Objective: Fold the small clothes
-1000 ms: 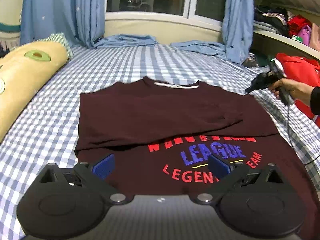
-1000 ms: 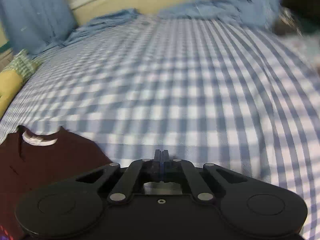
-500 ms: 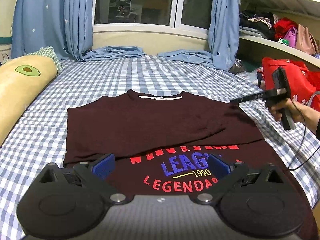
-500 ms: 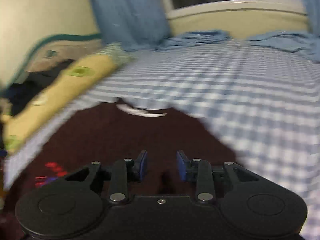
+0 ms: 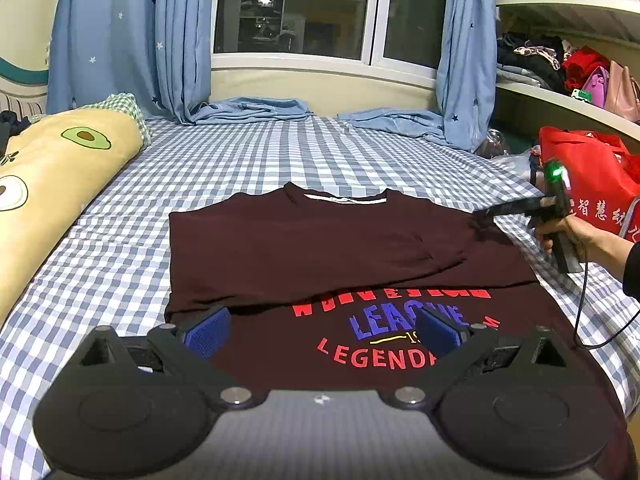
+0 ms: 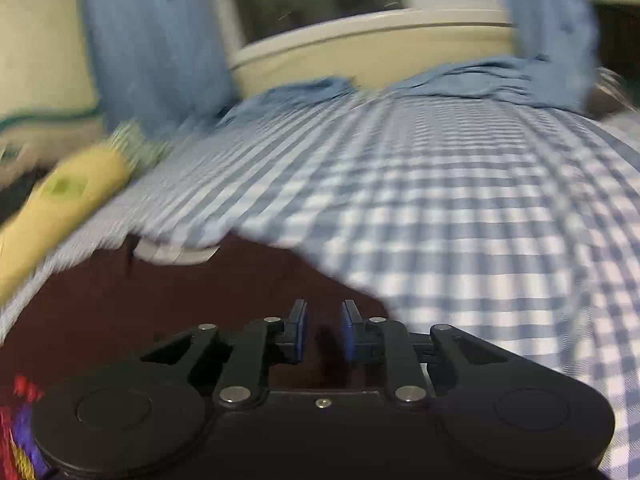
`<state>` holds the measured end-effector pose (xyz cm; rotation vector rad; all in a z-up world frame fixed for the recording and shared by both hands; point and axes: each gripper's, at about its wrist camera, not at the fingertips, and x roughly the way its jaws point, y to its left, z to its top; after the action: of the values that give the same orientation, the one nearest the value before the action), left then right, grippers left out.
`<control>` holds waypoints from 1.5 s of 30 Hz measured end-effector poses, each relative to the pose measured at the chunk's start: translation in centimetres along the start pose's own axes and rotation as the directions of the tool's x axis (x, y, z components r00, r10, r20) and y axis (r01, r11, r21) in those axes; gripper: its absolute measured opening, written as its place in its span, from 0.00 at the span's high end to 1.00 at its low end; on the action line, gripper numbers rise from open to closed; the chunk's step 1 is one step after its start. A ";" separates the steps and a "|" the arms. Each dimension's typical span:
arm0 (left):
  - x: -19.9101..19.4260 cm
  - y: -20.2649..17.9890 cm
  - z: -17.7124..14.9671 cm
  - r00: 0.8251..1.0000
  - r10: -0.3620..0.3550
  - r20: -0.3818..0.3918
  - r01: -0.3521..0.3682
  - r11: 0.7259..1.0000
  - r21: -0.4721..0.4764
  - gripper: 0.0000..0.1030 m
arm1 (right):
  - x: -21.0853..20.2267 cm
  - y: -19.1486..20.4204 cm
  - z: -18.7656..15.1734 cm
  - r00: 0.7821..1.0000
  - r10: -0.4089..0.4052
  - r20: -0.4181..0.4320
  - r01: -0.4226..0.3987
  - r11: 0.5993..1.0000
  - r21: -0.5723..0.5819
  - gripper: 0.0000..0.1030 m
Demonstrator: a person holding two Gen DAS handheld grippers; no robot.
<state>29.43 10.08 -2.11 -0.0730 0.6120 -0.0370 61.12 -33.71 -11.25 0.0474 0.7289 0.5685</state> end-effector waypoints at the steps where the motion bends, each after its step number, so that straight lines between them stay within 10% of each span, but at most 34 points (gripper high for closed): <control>1: -0.3 -0.1 0.0 1.000 -0.001 0.005 0.001 1.000 0.002 0.02 | 0.7 0.8 -0.2 0.999 -0.009 -0.034 0.007 0.999 -0.051 0.80; 2: -0.7 -0.1 -0.1 1.000 -0.001 0.011 0.001 1.000 0.004 0.02 | 1.6 1.1 -0.5 0.995 -0.058 -0.076 0.052 0.996 -0.075 0.98; 5: -2.3 -0.1 -0.3 0.999 0.029 0.036 -0.031 0.999 0.038 0.02 | 2.1 -1.0 -0.4 0.988 -0.129 -0.084 0.135 0.988 0.068 1.00; 8: -3.9 0.1 -1.0 0.997 0.058 0.059 -0.062 0.995 0.073 0.01 | -1.5 -0.5 -0.2 0.964 -0.265 0.018 0.264 0.964 0.038 0.55; 17: -6.8 1.3 -4.5 0.998 -0.014 0.053 0.010 0.998 0.067 0.01 | -25.3 7.6 -4.8 0.987 -0.110 0.120 0.124 0.985 -0.120 0.04; 24: -8.5 0.9 -8.6 0.992 -0.119 0.028 0.115 0.987 0.108 0.01 | -38.6 16.7 -13.1 0.996 -0.032 0.078 0.042 0.990 -0.137 0.01; 33: -11.9 -1.2 -14.4 0.995 -0.086 -0.042 0.095 0.951 0.293 0.01 | -36.8 27.1 -26.7 0.999 0.035 -0.035 -0.036 0.999 -0.014 0.02; 36: -13.0 -2.8 -17.1 0.998 -0.026 -0.055 0.048 0.885 0.462 0.01 | -34.9 28.7 -29.6 0.993 0.083 -0.082 -0.076 0.993 0.085 0.05; 42: -12.7 -6.3 -23.4 0.997 0.074 -0.023 -0.026 0.600 0.800 0.01 | -33.9 29.3 -29.9 0.990 0.132 -0.045 -0.123 0.978 0.169 0.05; 45: -10.6 -7.0 -25.4 0.993 0.116 0.000 -0.065 0.554 0.830 0.03 | -34.6 29.3 -29.5 0.987 0.162 -0.017 -0.157 0.973 0.169 0.05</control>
<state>6.10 2.20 -16.23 0.9098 0.6000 -0.2307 7.47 -30.80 -5.23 0.2555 0.8059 0.6613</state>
